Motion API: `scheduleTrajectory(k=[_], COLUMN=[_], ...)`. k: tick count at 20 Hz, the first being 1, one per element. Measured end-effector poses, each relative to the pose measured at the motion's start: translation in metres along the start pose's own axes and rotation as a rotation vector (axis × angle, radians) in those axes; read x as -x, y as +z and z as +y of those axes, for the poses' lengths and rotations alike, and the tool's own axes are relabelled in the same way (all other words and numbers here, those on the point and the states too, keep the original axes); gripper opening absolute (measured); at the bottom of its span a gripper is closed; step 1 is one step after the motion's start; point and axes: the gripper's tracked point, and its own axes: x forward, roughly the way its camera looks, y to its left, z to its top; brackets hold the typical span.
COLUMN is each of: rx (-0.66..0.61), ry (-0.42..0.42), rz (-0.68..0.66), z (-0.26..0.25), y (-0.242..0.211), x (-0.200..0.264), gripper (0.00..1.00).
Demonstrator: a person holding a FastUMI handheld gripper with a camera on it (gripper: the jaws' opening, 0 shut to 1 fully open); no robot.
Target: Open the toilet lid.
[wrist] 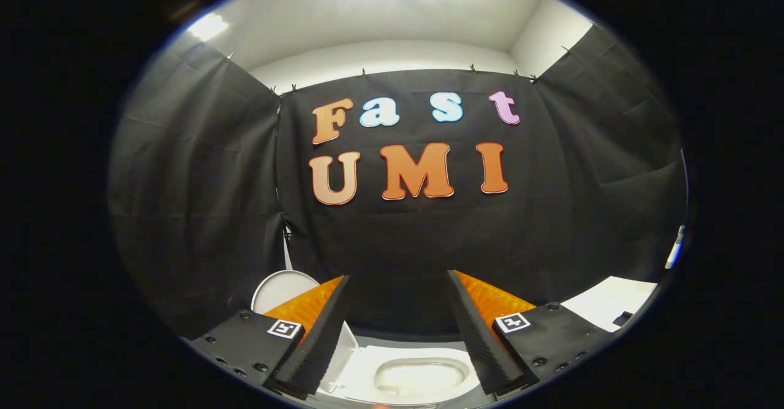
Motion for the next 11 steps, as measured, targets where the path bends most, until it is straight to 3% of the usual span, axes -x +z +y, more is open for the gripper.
scheduleTrajectory(k=[11], rx=[0.007], ry=[0.052], rz=[-0.006], z=[0.028], y=[0.004], x=[0.002], gripper=[0.99])
